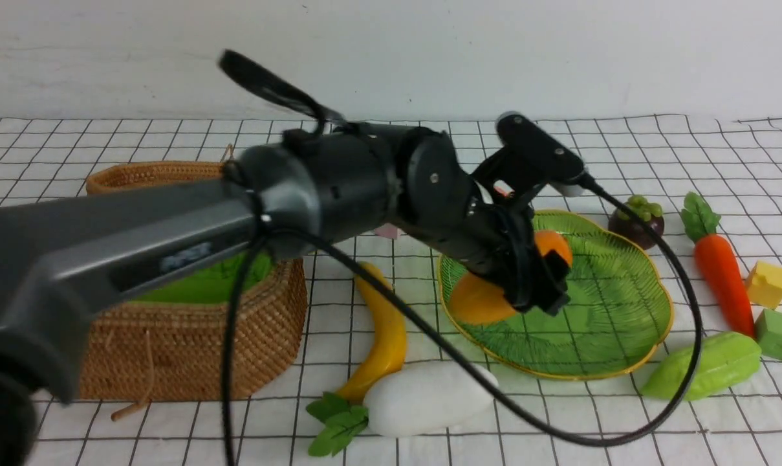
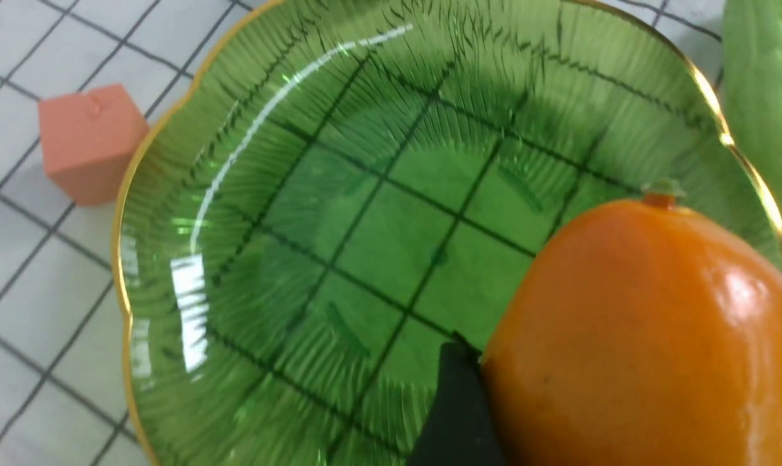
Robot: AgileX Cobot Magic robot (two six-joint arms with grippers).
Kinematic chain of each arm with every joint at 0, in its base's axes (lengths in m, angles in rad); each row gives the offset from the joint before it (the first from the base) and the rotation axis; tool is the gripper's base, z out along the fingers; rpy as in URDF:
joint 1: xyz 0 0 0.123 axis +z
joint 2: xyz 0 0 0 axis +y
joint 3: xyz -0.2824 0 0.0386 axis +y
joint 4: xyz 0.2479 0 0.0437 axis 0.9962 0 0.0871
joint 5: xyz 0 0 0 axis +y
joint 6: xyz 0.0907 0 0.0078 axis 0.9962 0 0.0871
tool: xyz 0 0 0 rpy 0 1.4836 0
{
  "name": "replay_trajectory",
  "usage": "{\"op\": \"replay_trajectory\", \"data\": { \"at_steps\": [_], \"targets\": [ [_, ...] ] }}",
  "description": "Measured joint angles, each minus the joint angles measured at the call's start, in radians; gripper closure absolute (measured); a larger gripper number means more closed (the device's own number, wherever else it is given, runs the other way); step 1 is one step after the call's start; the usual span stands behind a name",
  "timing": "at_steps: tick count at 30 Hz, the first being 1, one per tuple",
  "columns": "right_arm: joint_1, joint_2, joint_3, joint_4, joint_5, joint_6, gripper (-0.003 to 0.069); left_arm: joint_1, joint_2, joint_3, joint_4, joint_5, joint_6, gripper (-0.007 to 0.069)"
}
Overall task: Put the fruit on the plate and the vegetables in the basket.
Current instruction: Grab the mango with your left arm and place it on the right plate, then take a daikon with your left arm and place it on the basket on the left.
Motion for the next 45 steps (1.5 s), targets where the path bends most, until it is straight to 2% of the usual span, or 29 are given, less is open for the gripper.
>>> {"op": "replay_trajectory", "data": {
  "at_steps": [3,7,11,13,16,20,22,23,24,25,26,27,28,29,30,31,33,35,37,38,39,40,45],
  "targets": [
    [0.000,0.000,0.000,-0.064,0.001,0.038,0.0569,0.000,0.108,-0.118,0.000,0.002,0.000,0.0091],
    [0.000,0.000,0.000,-0.126,0.008,0.092,0.0566,0.000,0.162,-0.176,0.000,-0.013,0.000,0.0078],
    [0.000,0.000,0.000,-0.148,0.008,0.111,0.0560,0.000,0.176,-0.186,0.000,-0.040,0.001,-0.0022],
    [0.000,0.000,0.000,-0.148,0.008,0.112,0.0559,0.000,0.176,-0.186,0.005,-0.043,0.001,-0.0043],
    [0.000,0.000,0.000,-0.148,0.008,0.113,0.0555,0.000,0.173,-0.186,0.012,-0.020,0.000,-0.0044],
    [0.000,0.000,0.000,-0.148,0.011,0.115,0.0551,0.000,0.130,-0.186,0.029,0.108,-0.028,-0.0015],
    [0.000,0.000,0.000,-0.141,0.021,0.115,0.0550,0.000,0.051,-0.186,0.065,0.262,-0.125,0.0081],
    [0.000,0.000,0.000,-0.138,0.022,0.115,0.0550,0.000,0.044,-0.186,0.068,0.275,-0.137,0.0091],
    [0.000,0.000,0.000,-0.133,0.033,0.115,0.0550,0.000,-0.017,-0.187,0.108,0.394,-0.241,0.0195],
    [0.000,0.000,0.000,-0.133,0.036,0.115,0.0550,0.000,-0.032,-0.187,0.114,0.407,-0.264,0.0226],
    [0.000,0.000,0.000,-0.132,0.041,0.115,0.0550,-0.001,-0.081,-0.189,0.160,0.495,-0.320,0.0343],
    [0.000,0.000,0.000,-0.129,0.042,0.115,0.0550,-0.002,-0.111,-0.192,0.195,0.554,-0.336,0.0430],
    [0.000,0.000,0.000,-0.129,0.042,0.115,0.0550,-0.002,-0.116,-0.192,0.208,0.578,-0.338,0.0447],
    [0.000,0.000,0.000,-0.125,0.042,0.115,0.0550,-0.006,-0.146,-0.195,0.246,0.659,-0.330,0.0557],
    [0.000,0.000,0.000,-0.124,0.042,0.114,0.0550,-0.007,-0.156,-0.195,0.264,0.699,-0.316,0.0608],
    [0.000,0.000,0.000,-0.122,0.042,0.113,0.0550,-0.013,-0.163,-0.186,0.279,0.724,-0.304,0.0637],
    [0.000,0.000,0.000,-0.116,0.043,0.110,0.0550,-0.023,-0.167,-0.151,0.288,0.734,-0.295,0.0637],
    [0.000,0.000,0.000,-0.117,0.043,0.107,0.0550,-0.036,-0.162,-0.092,0.298,0.737,-0.276,0.0618],
    [0.000,0.000,0.000,-0.116,0.045,0.094,0.0550,-0.048,-0.150,-0.035,0.312,0.737,-0.237,0.0551],
    [0.000,0.000,0.000,-0.116,0.046,0.092,0.0550,-0.049,-0.149,-0.029,0.312,0.737,-0.233,0.0542],
    [0.000,0.000,0.000,-0.116,0.046,0.082,0.0550,-0.050,-0.140,-0.002,0.312,0.732,-0.210,0.0490],
    [0.000,0.000,0.000,-0.115,0.049,0.071,0.0548,-0.050,-0.120,0.037,0.312,0.706,-0.167,0.0377],
    [0.000,0.000,0.000,-0.115,0.056,0.062,0.0547,-0.050,-0.059,0.061,0.349,0.589,-0.115,0.0085]
  ]
}}
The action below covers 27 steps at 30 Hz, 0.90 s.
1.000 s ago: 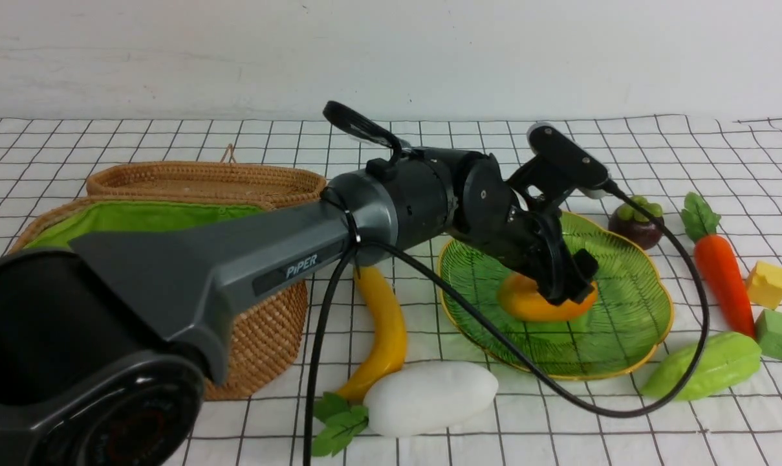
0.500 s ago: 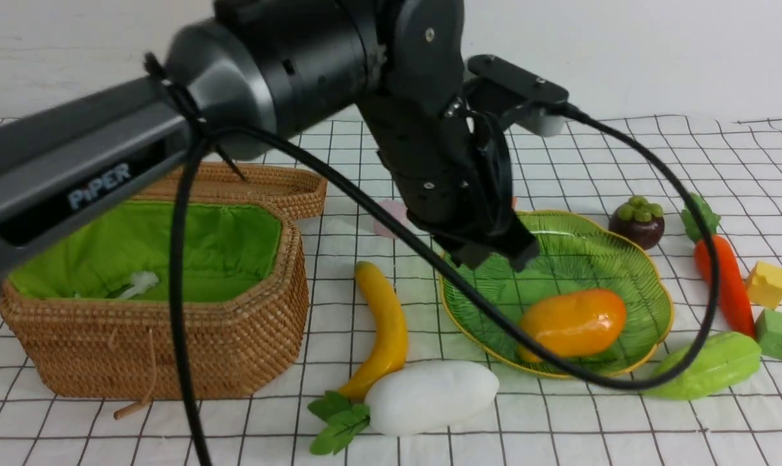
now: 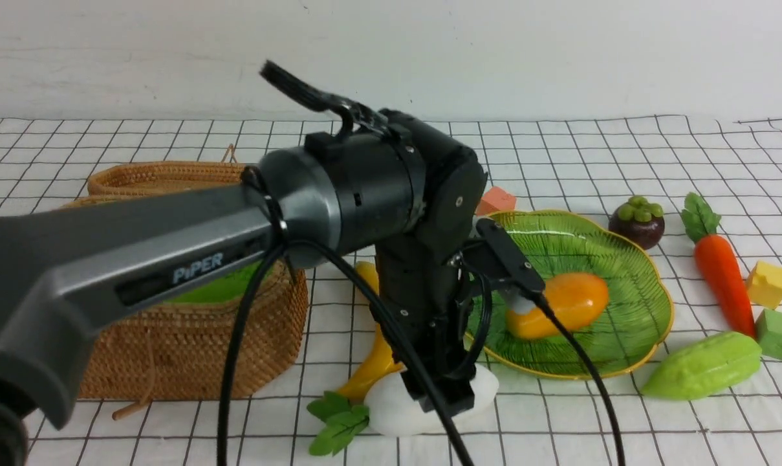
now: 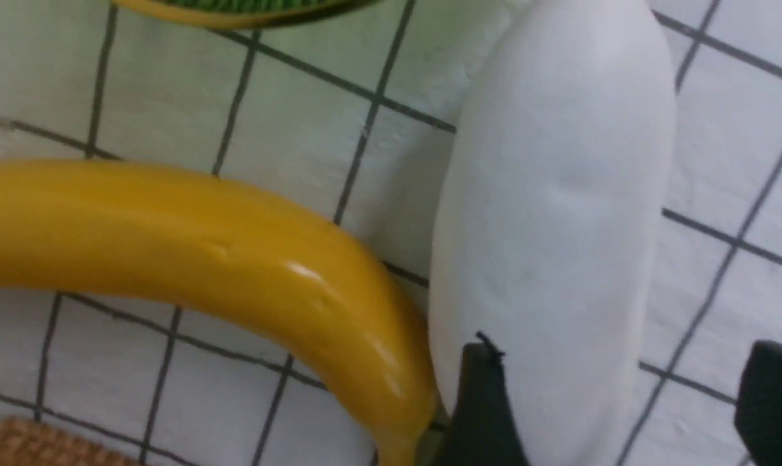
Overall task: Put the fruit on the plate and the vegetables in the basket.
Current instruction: Take a daikon with your left arm and place it on the basket on the left.
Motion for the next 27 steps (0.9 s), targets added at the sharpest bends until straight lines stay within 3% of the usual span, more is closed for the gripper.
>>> {"op": "replay_trajectory", "data": {
  "at_steps": [5,8,10,11,20,23,27],
  "targets": [
    [0.000,0.000,0.000,0.000,0.005,0.000,0.0547,0.000,0.073,0.000,0.020,-0.093,0.043,-0.0022],
    [0.000,0.000,0.000,0.000,0.007,0.000,0.0547,0.000,0.123,0.000,0.044,-0.103,0.052,0.0041],
    [0.000,0.000,0.000,0.000,0.012,0.000,0.0547,0.000,0.147,0.001,0.045,-0.097,0.040,0.0146],
    [0.000,0.000,0.000,0.001,0.015,0.000,0.0547,0.000,0.148,0.000,0.050,-0.099,0.032,0.0159],
    [0.000,0.000,0.000,0.036,0.030,-0.017,0.0546,-0.037,0.055,-0.028,0.076,0.093,0.001,0.0151],
    [0.000,0.000,0.000,0.092,0.027,-0.079,0.0544,-0.063,-0.050,-0.033,0.084,0.118,0.001,0.0151],
    [0.000,0.000,0.000,0.251,-0.004,-0.258,0.0539,-0.053,-0.247,-0.031,0.100,0.138,0.038,0.0151]
  ]
}}
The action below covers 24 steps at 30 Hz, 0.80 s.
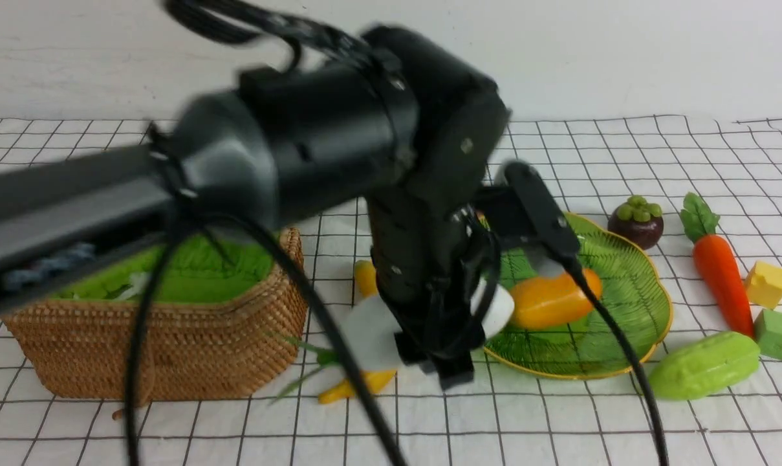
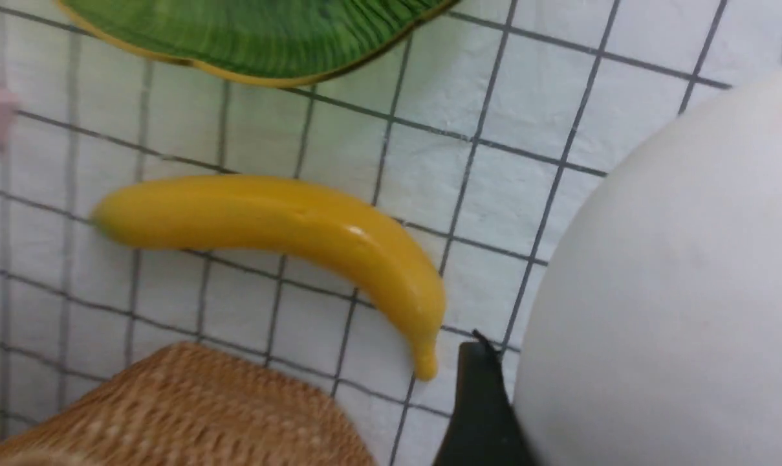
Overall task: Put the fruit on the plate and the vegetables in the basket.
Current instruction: Take a daikon with your left arm and place it on the basket on the left.
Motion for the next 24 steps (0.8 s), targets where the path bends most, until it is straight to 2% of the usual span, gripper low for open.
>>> {"op": "replay_trajectory", "data": {
  "at_steps": [2,3,7,12,18,24],
  "targets": [
    [0.000,0.000,0.000,0.066,-0.011,-0.091,0.0539,0.050,-0.074,0.018,0.011,0.003,0.034,0.0151],
    [0.000,0.000,0.000,0.073,-0.012,-0.091,0.0539,0.064,-0.080,0.021,0.012,0.006,0.043,0.0151],
    [0.000,0.000,0.000,0.201,-0.014,-0.239,0.0537,0.255,-0.171,0.079,0.035,0.017,0.186,0.0151],
    [0.000,0.000,0.000,0.236,-0.010,-0.263,0.0536,0.465,-0.171,0.132,0.036,-0.044,0.344,0.0151],
    [0.000,0.000,0.000,0.240,0.019,-0.265,0.0536,0.569,-0.156,0.147,0.036,-0.106,0.361,0.0127],
    [0.000,0.000,0.000,0.240,0.019,-0.266,0.0536,0.586,-0.156,0.147,0.035,-0.161,0.366,-0.0013]
  ]
}}
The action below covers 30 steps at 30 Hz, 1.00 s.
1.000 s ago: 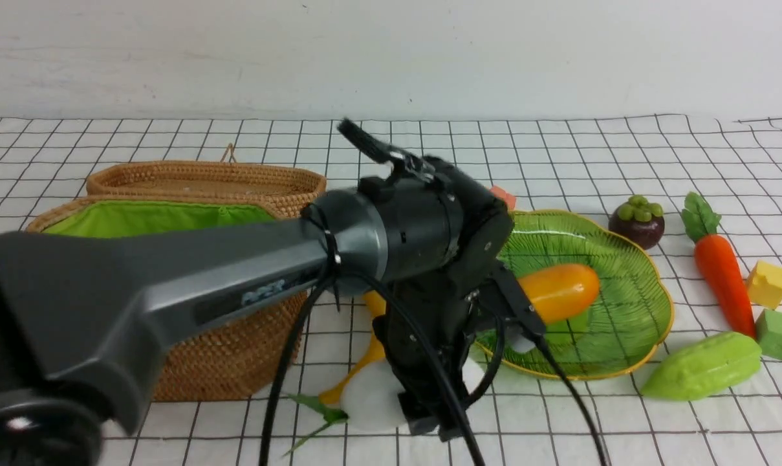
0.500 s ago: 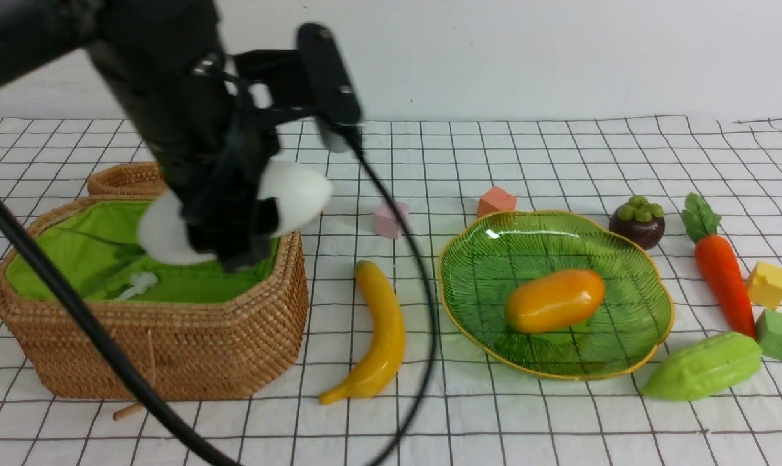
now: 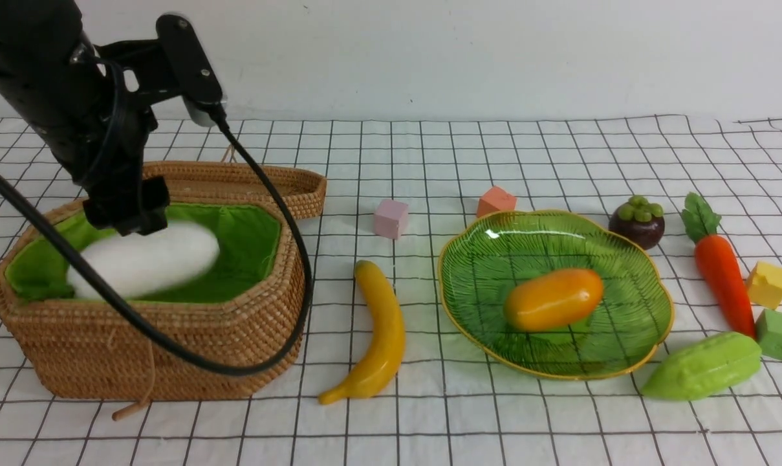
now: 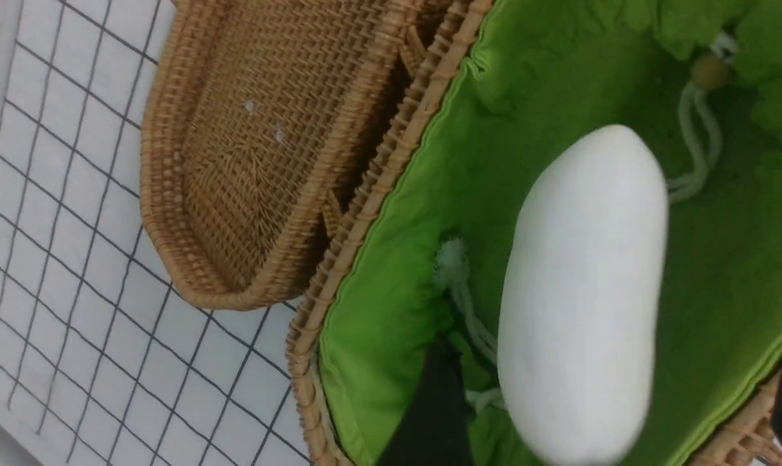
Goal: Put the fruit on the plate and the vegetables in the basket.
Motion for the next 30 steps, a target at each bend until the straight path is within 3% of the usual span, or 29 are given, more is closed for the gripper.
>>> {"op": "replay_trajectory", "data": {
  "at_steps": [4,9,10,13,14,16,19,22,28,30],
  "targets": [
    [0.000,0.000,0.000,0.003,-0.002,0.000,0.0533,0.000,0.000,0.000,-0.003,-0.028,-0.005,0.0001],
    [0.000,0.000,0.000,0.003,-0.002,0.005,0.0531,-0.014,0.000,0.000,-0.122,-0.025,-0.146,0.0164],
    [0.000,0.000,0.000,0.003,-0.002,0.011,0.0531,-0.031,0.000,0.000,-0.161,-0.024,-0.201,0.0235],
    [0.000,0.000,0.000,-0.012,0.002,0.084,0.0529,-0.149,0.002,0.000,-0.243,-0.023,-0.412,0.0538],
    [0.000,0.000,0.000,-0.012,0.004,0.089,0.0529,-0.169,0.002,0.000,-0.245,-0.024,-0.426,0.0552],
    [0.000,0.000,0.000,-0.069,0.008,0.167,0.0529,-0.295,0.023,-0.001,-0.261,-0.030,-0.608,0.0637],
    [0.000,0.000,0.000,-0.126,0.012,0.227,0.0529,-0.383,0.061,-0.002,-0.260,-0.030,-0.726,0.0632],
    [0.000,0.000,0.000,-0.195,0.029,0.287,0.0527,-0.436,0.136,-0.002,-0.246,-0.029,-0.799,0.0552],
    [0.000,0.000,0.000,-0.216,0.065,0.305,0.0521,-0.438,0.329,-0.002,-0.167,-0.081,-0.917,0.0197],
    [0.000,0.000,0.000,-0.216,0.065,0.306,0.0519,-0.438,0.364,-0.002,-0.135,-0.106,-0.944,0.0141]
  ]
}}
